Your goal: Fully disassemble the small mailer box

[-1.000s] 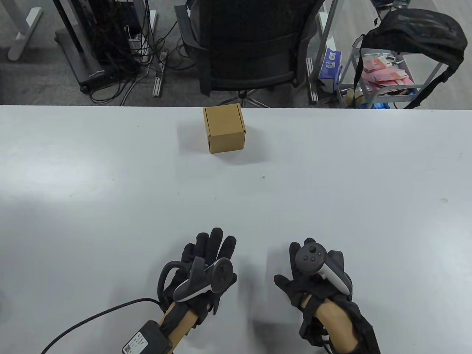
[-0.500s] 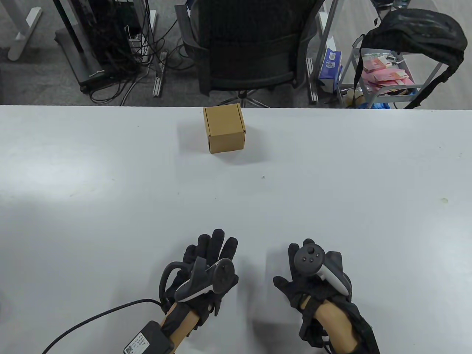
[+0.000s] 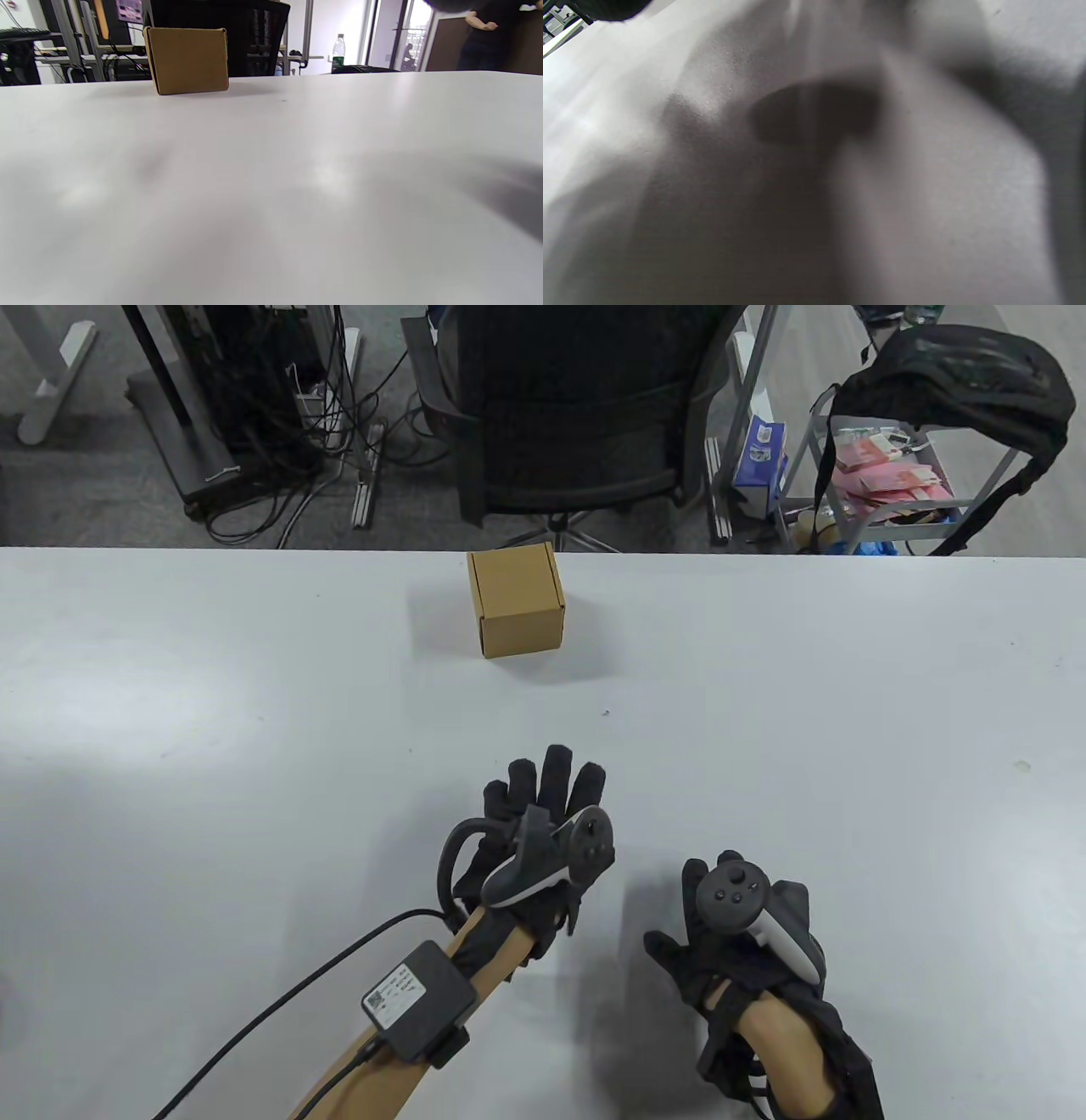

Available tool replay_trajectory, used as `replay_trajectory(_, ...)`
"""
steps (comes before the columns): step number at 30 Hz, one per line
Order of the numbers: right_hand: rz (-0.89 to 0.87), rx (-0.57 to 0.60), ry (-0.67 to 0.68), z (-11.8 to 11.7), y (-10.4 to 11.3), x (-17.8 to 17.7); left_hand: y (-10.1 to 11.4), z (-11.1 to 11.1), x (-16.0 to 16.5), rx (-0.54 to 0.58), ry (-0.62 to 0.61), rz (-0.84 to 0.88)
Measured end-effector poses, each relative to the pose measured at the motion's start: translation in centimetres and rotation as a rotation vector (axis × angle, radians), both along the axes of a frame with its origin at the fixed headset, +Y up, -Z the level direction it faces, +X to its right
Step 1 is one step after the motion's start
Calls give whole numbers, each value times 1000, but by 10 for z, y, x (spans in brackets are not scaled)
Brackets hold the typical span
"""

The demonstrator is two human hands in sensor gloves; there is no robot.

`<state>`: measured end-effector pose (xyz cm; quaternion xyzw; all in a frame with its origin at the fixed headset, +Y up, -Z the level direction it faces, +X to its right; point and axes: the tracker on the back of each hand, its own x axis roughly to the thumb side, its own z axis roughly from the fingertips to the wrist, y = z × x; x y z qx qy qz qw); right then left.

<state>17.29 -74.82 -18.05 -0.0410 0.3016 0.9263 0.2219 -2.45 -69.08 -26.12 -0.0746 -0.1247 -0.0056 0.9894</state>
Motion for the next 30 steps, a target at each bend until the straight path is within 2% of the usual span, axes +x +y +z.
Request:
replay_trajectory(6,-6,10,3,1,2,2,-13,-39,24,-12,116,60)
replay_trajectory(10,-5,5,-5,0,1,6,-17,-76,31,-26,175,1)
replay_trajectory(13,-3,3,-6,0,1,6,-16,-99,27,-9,217,-27)
replay_trajectory(17,-1,9,2,0,2,5,-14,-132,16,111,261,-51)
replay_trajectory(20,5,11,8,1,2,4,-13,-149,9,143,282,-98)
replay_trajectory(30,14,33,18,3,5,0,0,-207,-11,88,387,-76)
